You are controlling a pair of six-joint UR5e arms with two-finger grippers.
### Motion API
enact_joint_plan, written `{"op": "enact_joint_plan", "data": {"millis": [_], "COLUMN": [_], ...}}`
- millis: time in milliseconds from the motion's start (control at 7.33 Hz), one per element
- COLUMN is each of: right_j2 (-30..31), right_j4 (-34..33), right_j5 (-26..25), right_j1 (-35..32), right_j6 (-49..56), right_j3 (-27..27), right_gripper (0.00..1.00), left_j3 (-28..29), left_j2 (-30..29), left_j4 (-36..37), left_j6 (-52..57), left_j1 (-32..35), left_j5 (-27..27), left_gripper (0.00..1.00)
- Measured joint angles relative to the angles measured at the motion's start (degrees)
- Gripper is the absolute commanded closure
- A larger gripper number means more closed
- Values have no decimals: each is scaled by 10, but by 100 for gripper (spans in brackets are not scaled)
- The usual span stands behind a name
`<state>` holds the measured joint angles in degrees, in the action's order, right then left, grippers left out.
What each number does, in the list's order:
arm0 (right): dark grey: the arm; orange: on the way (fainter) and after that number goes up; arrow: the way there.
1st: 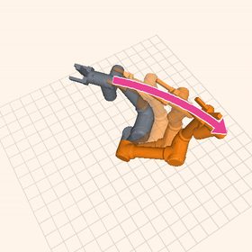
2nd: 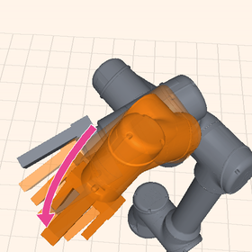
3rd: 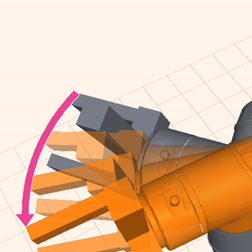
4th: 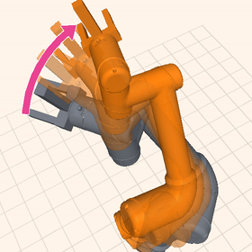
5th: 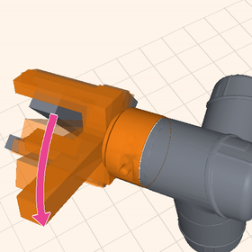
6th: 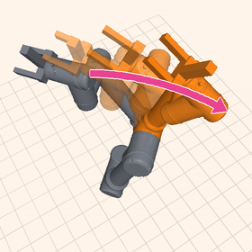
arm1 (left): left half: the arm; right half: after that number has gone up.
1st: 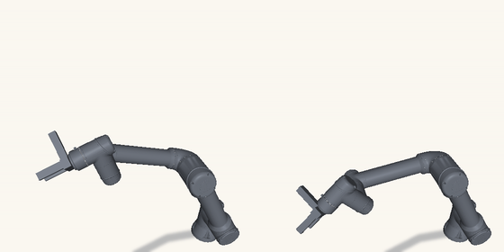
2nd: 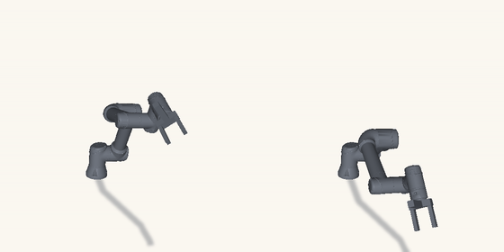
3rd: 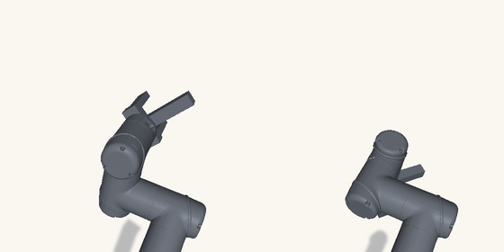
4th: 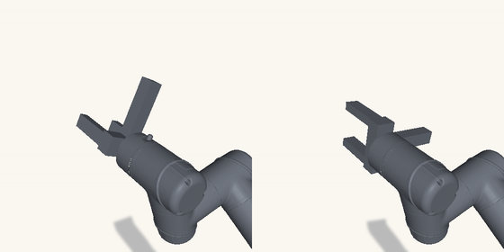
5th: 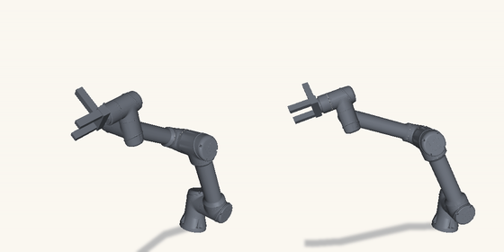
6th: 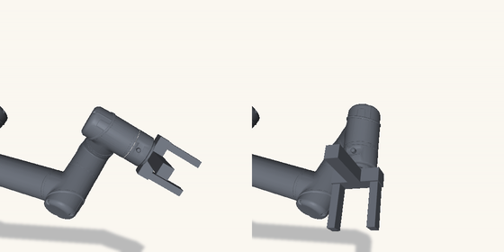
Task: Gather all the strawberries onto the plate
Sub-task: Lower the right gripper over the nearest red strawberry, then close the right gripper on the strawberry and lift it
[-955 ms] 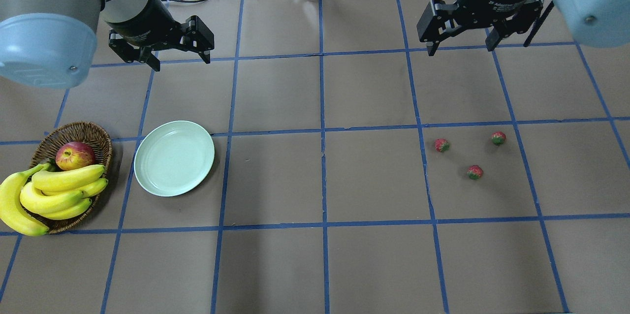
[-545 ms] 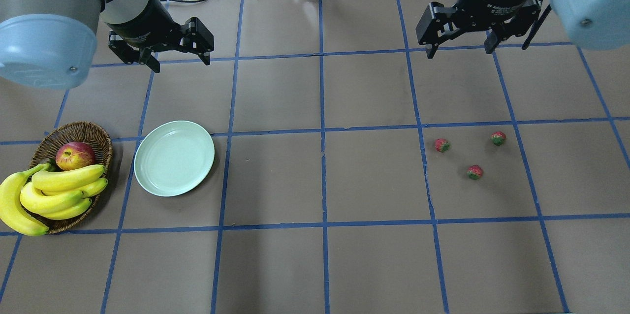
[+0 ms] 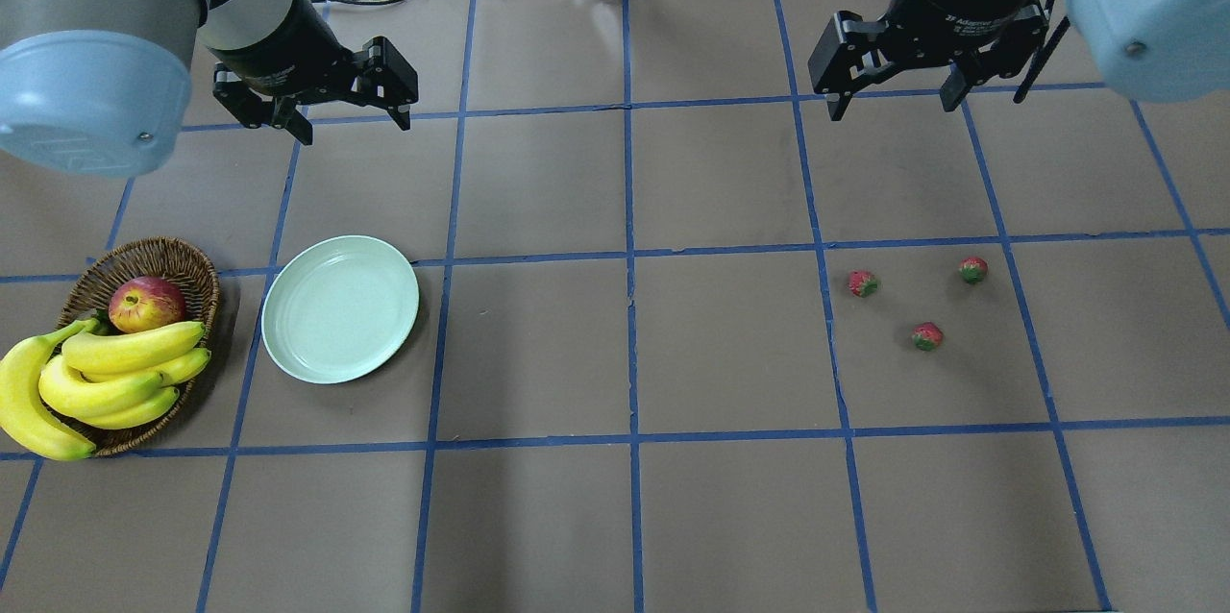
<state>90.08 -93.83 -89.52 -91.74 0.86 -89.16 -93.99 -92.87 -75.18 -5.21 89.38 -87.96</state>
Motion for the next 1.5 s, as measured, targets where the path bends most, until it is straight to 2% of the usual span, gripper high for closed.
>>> {"op": "enact_joint_plan", "data": {"millis": [409, 545, 955, 1364, 1500], "right_j2": [-34, -50, -112, -173, -186], "right_j4": [-22, -60, -246, -336, -350], "right_j5": [1, -2, -17, -15, -15], "right_j1": [12, 17, 56, 74, 75], "right_j6": [10, 22, 60, 71, 71], "right_j3": [-43, -80, -218, -250, -255], "right_gripper": [0, 0, 0, 0, 14], "left_j3": [-2, -6, -13, -13, -13], "left_j2": [0, 0, 1, 2, 3], "left_j4": [0, 3, 9, 10, 9], "left_j6": [0, 1, 5, 5, 5], "left_j1": [0, 0, -1, -3, -1], "left_j5": [5, 4, 4, 4, 2], "left_gripper": [0, 0, 0, 0, 0]}}
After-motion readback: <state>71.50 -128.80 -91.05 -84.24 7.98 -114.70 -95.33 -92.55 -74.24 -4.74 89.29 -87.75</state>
